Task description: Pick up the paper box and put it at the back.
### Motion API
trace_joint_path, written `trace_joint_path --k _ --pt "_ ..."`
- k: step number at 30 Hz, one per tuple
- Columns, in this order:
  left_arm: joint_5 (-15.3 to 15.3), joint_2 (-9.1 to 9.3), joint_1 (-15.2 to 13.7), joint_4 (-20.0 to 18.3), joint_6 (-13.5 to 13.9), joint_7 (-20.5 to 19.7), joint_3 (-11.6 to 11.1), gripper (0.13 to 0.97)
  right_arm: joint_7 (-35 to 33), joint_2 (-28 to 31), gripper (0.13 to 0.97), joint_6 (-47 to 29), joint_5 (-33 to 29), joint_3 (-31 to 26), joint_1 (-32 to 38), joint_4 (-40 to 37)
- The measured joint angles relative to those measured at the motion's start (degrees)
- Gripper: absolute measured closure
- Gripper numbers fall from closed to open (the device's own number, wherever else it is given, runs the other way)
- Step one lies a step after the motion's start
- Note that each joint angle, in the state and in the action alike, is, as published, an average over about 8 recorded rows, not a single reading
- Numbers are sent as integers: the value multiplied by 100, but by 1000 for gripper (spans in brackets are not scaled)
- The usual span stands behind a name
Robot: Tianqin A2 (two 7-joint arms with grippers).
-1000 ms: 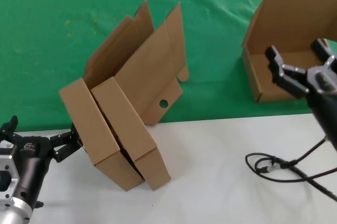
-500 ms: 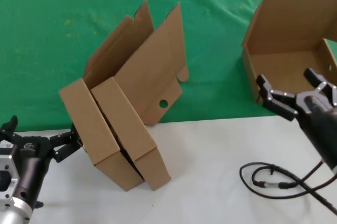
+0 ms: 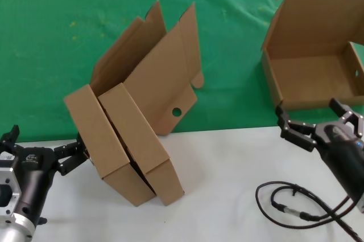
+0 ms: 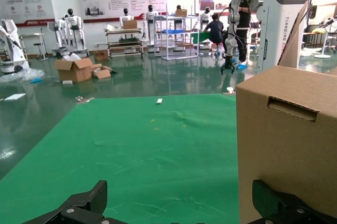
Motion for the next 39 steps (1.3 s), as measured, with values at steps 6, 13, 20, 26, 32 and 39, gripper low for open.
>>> trace_joint_path --k 6,13,20,26,32,39 --pt "0 0 0 0 0 0 0 132 197 52 129 482 -230 -197 -270 320" --pt "0 0 0 0 0 0 0 132 427 113 129 1040 -496 -426 -585 692" --pt "-1 0 0 0 0 0 0 132 662 175 129 1613 -770 -660 -908 1074" --pt "-1 0 0 0 0 0 0 132 843 223 129 2056 -981 -841 -1158 1368" --pt "-1 0 0 0 0 0 0 132 911 241 129 2222 -1060 -909 -1251 1479" --pt "-1 0 0 0 0 0 0 132 914 242 129 2229 -1064 -912 -1255 1483"
